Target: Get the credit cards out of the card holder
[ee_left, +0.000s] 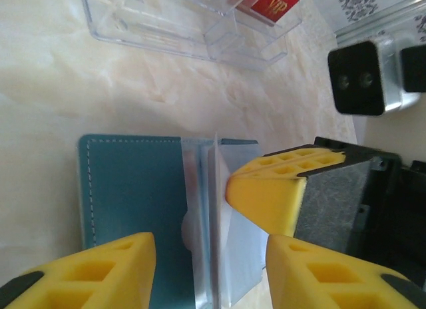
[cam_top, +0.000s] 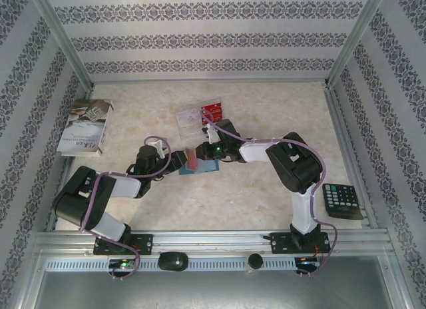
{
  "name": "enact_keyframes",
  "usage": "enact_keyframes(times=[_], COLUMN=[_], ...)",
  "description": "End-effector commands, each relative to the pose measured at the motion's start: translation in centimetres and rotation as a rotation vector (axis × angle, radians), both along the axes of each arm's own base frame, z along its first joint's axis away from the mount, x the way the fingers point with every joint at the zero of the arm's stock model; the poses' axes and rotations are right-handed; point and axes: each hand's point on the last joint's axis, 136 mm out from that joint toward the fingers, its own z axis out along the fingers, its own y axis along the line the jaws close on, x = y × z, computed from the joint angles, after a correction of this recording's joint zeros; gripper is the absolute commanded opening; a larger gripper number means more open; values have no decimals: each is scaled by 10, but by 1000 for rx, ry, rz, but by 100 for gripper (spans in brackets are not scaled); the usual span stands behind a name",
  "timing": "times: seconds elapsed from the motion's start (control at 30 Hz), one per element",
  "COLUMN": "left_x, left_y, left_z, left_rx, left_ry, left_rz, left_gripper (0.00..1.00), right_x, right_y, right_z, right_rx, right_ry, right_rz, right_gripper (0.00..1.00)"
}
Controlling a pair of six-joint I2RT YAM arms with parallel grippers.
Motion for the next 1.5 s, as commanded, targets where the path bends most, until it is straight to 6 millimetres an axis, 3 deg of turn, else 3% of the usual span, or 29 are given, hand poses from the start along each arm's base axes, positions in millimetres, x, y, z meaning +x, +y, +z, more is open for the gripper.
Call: enact_keyframes(times=[0.0,0.13,0.27,0.33,0.43,0.53,0.7,0.9,1.07,1.17,1.33,1.47], left_x=[15,16,15,13,13,14,17,19,16,18,17,14], left_y=[-9,-18,-21,-21,-26,-32,-51,-80,-104,-93,-69,-50], left_z=[16,14,11,9,10,11,16,39,31,30,41,31], left_rx=[-12,-43,-49,-45,-71,-108,-156,-173,-125,-136,-4,83], left_ry=[-83,-84,-71,-64,-58,-55,-50,-77,-35,-35,-58,-44], left_rz=[2,-24,-29,-33,-45,-52,-85,-147,-201,-150,-117,-95], left_gripper=[45,45,22,19,23,26,29,45,49,49,53,53], right_x=[2,0,2,5,12,17,28,24,19,12,-4,-10], right_y=[5,7,3,0,-7,-18,-54,-88,-105,-99,-67,-47], right_z=[24,21,19,22,34,50,66,63,54,49,22,6], right_rx=[60,49,19,6,-5,-27,-88,-173,-223,-218,-234,-254], right_ry=[-37,-30,-35,-48,-96,-155,-222,-236,-225,-217,-149,-139], right_rz=[17,24,-4,-28,-77,-138,-277,-341,-362,-308,-116,-40], right_gripper=[0,0,1,16,28,29,29,29,29,25,5,0])
